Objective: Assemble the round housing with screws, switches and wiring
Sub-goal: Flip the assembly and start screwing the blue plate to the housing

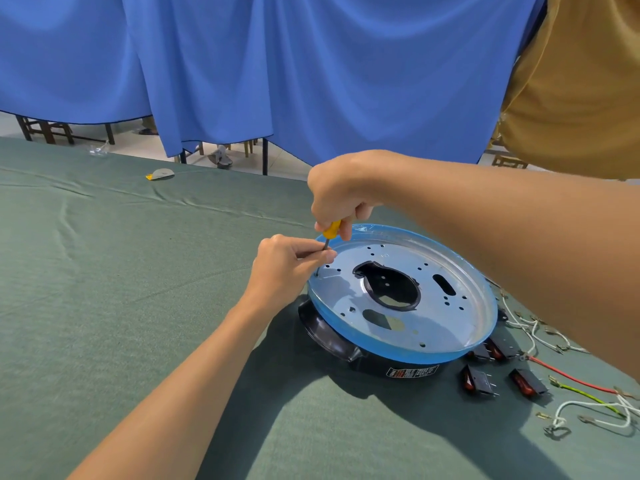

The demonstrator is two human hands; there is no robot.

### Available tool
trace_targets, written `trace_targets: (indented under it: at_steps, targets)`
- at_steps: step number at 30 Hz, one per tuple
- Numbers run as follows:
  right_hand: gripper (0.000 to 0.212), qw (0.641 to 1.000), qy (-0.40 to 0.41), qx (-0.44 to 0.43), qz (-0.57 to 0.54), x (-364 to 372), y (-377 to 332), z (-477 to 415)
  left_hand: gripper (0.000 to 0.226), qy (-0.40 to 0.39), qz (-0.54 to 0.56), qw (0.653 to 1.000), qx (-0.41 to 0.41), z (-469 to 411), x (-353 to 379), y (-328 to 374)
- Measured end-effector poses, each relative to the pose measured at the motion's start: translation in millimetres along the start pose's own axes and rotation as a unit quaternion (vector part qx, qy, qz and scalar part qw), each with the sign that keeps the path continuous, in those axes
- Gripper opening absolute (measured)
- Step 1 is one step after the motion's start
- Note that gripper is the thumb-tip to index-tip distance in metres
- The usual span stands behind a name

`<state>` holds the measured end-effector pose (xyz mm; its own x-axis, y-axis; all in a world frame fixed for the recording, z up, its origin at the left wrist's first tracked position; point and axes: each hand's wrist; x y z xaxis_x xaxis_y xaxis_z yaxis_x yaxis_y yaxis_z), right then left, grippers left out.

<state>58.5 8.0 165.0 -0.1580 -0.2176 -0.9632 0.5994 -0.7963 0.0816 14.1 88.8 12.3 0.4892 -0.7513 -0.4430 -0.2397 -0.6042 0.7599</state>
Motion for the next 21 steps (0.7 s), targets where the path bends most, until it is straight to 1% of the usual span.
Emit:
trace_targets:
  at_steps: [3,5,6,7,8,10,11,13,15,18,21]
  targets:
    - [0.025,0.993,0.026,-0.072,0.091,-1.4,4.2,8.4,0.008,-0.001,-0.011,1.0,-0.005,-1.5,-0.1,-0.4]
    - [0.014,0.98,0.058,-0.129,0.141,-1.9,5.9,13.3,0.008,-0.008,-0.012,1.0,-0.006,-1.5,-1.2,-0.2]
    - [0.008,0.975,0.066,-0.148,0.151,-1.4,6.2,14.4,0.009,-0.014,-0.013,1.0,-0.006,-1.3,-1.9,0.1]
    - [0.008,0.973,0.072,-0.158,0.151,-0.7,6.1,14.3,0.011,-0.02,-0.014,1.0,-0.005,-1.3,-2.6,0.0]
    - [0.012,0.973,0.075,-0.161,0.148,0.6,5.5,13.6,0.012,-0.028,-0.014,0.999,-0.005,-1.4,-3.2,-0.4]
    - [0.026,0.974,0.071,-0.156,0.152,2.3,2.6,10.1,0.015,-0.044,-0.008,0.999,-0.001,-2.4,-4.2,-1.8]
    - [0.03,0.974,0.066,-0.149,0.155,2.0,0.2,7.4,0.016,-0.05,-0.005,0.999,0.002,-2.9,-4.7,-2.3]
    - [0.027,0.982,0.048,-0.123,0.139,0.7,-4.2,3.2,0.017,-0.056,0.0,0.998,0.005,-2.7,-4.8,-2.5]
    - [0.024,0.988,0.03,-0.094,0.117,-1.1,-7.6,0.4,0.015,-0.047,0.009,0.999,0.001,-0.6,-4.2,-1.7]
    - [0.02,0.995,0.011,-0.052,0.082,-0.9,-9.0,-1.5,0.012,-0.008,0.031,0.999,0.009,3.7,-2.3,2.0]
    - [0.014,1.0,-0.001,-0.011,0.027,-0.4,-3.7,-0.7,0.018,0.03,0.013,0.999,0.02,3.0,-0.4,3.1]
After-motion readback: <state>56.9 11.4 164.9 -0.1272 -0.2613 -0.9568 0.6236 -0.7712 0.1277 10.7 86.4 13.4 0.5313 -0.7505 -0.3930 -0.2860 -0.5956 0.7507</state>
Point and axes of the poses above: each hand's wrist, its own z-axis away from the middle knuckle, its own x-axis out of the palm, y = z × x, and after that the axes turned 5 degrees about -z, right-handed
